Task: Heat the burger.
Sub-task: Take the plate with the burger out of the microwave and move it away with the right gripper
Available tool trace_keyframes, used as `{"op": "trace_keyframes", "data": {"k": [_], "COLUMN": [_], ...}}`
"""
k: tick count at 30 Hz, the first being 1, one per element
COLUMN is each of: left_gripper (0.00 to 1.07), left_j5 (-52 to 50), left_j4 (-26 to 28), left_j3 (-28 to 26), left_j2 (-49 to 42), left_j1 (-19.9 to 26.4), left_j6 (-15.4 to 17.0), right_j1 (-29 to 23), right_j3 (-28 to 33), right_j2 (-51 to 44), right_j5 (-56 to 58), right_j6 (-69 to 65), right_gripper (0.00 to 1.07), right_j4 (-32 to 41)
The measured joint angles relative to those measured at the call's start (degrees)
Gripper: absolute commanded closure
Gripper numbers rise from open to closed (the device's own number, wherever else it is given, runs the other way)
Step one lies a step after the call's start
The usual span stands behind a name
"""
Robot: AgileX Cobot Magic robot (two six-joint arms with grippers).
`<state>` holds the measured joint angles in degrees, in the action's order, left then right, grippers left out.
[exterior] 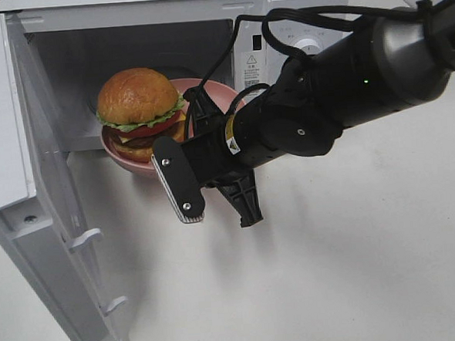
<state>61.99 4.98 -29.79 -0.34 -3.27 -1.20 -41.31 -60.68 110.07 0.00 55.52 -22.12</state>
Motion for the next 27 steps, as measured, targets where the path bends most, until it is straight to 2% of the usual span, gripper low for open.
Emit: {"op": "trace_keyframes", "data": {"k": [5,7,10,12,15,17,27], "left_gripper": [0.09,0.09,0.09,0.09,0.09,0.09,0.09], "left_j5": [0.0,0.0,0.0,0.0,0.0,0.0,0.0], "left_j4": [0.0,0.0,0.0,0.0,0.0,0.0,0.0], "left_j3": [0.0,0.0,0.0,0.0,0.0,0.0,0.0], "left_j2": [0.0,0.0,0.0,0.0,0.0,0.0,0.0], "left_j1": [0.0,0.0,0.0,0.0,0.0,0.0,0.0], "left_j6": [0.0,0.0,0.0,0.0,0.0,0.0,0.0], "right_j1": [0.0,0.0,0.0,0.0,0.0,0.0,0.0], "right_j3": [4.53,8.42,9.45,13.06,13.81,17.36,24.24], "right_j2": [-3.5,-6.36,-6.99,-9.85,-10.43,-13.24,-20.34], "right_j5": [-3.32,-6.59,-7.22,-8.88,-9.0,-9.17,-9.45], "right_j6": [0.0,0.0,0.0,0.0,0.0,0.0,0.0], "right_gripper": [1.07,1.07,1.07,1.07,1.07,1.07,1.07], "right_j4": [0.0,0.0,0.0,-0.06,-0.06,-0.06,-0.06]}}
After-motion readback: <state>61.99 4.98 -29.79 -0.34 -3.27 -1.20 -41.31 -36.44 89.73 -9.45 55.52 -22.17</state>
